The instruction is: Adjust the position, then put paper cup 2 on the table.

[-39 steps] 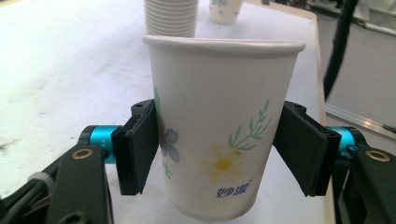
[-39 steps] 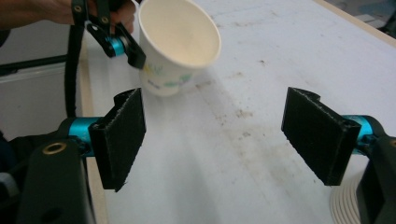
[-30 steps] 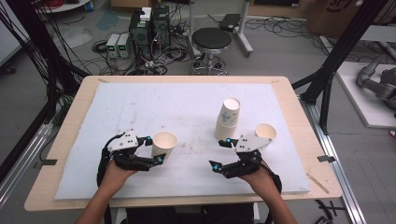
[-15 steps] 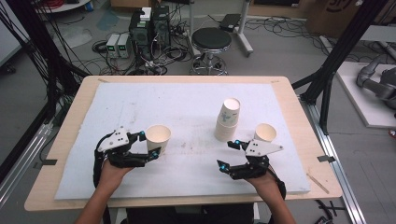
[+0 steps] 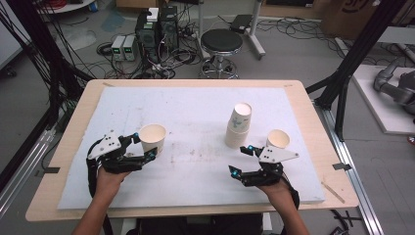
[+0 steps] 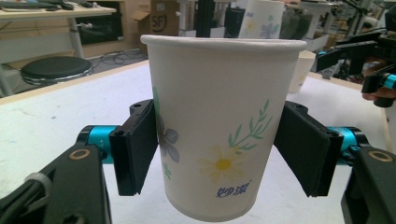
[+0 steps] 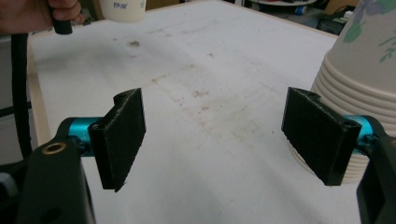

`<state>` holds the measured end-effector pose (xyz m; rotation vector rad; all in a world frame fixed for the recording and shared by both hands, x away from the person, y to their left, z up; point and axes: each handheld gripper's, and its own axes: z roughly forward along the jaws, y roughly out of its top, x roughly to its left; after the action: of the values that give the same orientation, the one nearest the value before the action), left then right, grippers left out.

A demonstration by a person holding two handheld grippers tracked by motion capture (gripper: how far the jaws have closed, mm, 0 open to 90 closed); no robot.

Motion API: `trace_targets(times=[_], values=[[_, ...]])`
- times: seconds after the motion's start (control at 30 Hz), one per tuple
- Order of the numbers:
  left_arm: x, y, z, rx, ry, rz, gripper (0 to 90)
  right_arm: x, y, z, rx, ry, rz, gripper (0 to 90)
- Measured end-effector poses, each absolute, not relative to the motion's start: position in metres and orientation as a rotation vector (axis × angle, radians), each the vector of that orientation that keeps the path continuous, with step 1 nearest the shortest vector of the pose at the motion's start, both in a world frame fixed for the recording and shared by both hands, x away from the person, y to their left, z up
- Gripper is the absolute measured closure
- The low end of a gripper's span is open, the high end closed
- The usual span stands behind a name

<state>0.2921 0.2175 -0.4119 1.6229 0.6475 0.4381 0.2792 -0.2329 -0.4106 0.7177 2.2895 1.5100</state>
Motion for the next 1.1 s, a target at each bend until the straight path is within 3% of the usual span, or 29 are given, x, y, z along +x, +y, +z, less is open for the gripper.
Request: trace_targets(times=[0.63, 1.1], values=[[0.297, 0.245, -0.414, 1.500, 0.727, 0.519, 30.4, 0.279, -0.227, -0.412, 0.693, 2.299, 1.488, 22.3], [0.311, 0.263, -0.431, 1.500, 0.800, 0.563, 30.9, 0.278, -0.226, -0.415, 0.693, 2.320, 1.467, 22.3]])
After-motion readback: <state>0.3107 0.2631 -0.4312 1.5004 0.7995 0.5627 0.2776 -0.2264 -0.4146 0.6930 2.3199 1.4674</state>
